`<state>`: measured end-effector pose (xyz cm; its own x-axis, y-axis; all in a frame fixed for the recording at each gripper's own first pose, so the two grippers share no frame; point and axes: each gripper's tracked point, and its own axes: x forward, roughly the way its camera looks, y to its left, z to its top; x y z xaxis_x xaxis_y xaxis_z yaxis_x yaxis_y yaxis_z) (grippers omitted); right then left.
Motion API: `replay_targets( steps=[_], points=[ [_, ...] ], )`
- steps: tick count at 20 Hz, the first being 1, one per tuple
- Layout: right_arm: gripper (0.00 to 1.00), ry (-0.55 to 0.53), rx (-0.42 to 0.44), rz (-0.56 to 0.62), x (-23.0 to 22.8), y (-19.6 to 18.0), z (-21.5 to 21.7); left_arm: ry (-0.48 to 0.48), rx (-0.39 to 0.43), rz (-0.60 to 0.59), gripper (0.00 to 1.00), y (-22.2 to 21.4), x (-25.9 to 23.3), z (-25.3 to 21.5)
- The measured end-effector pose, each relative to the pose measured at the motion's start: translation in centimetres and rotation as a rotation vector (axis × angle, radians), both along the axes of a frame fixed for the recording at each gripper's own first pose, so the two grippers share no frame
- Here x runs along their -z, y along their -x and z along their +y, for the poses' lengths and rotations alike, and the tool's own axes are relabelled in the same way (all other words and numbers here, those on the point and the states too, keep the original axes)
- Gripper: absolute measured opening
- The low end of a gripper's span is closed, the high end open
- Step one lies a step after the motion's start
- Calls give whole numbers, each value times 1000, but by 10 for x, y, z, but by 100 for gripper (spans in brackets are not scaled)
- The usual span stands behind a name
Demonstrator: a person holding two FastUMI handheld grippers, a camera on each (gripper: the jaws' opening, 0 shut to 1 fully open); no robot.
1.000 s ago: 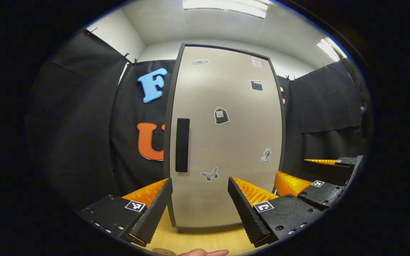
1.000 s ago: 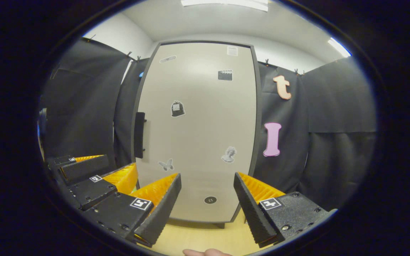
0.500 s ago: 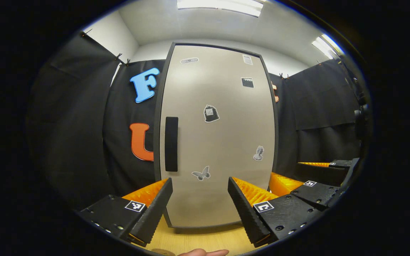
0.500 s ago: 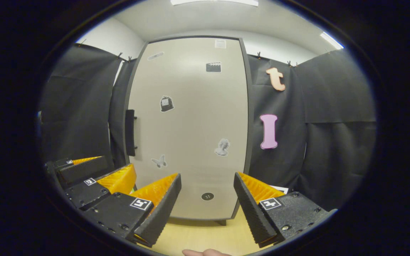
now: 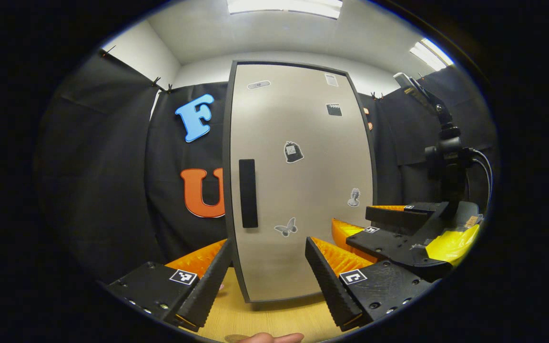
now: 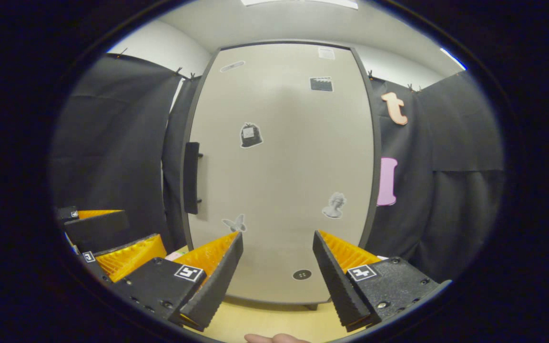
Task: Open the cabinet door with the right hand, grasp the bottle in the cabinet with the left hand and place it on the coaster, then close the cabinet door with the right hand.
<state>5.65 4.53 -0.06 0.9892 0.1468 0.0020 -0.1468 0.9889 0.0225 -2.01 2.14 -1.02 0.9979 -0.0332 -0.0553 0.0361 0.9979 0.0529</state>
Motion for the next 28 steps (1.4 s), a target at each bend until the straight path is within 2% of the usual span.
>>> replay_targets(
  steps=[4,8,13,17,20,22,24,25,28],
  points=[
    [95,15,-73,-14,-8,-19,37,28,-64,3,93,16,-5,35],
    [95,73,-136,-56,-20,-34,74,75,-43,52,95,34,2,46],
    [97,118,-217,-114,-36,-51,122,47,-120,46,95,54,-4,81],
    [97,142,-189,-106,-34,-80,137,12,-174,71,95,69,1,100],
    [96,124,-283,-102,-32,-89,156,-9,-203,79,94,81,2,112],
    [77,172,-279,-106,-32,-91,158,-1,-217,96,95,83,6,116],
    [42,172,-265,-108,-31,-92,157,1,-225,109,95,83,10,121],
    [36,155,-271,-100,-31,-93,158,2,-225,112,95,83,11,120],
    [30,141,-287,-81,-31,-92,158,0,-214,115,95,80,13,116]
  ],
)
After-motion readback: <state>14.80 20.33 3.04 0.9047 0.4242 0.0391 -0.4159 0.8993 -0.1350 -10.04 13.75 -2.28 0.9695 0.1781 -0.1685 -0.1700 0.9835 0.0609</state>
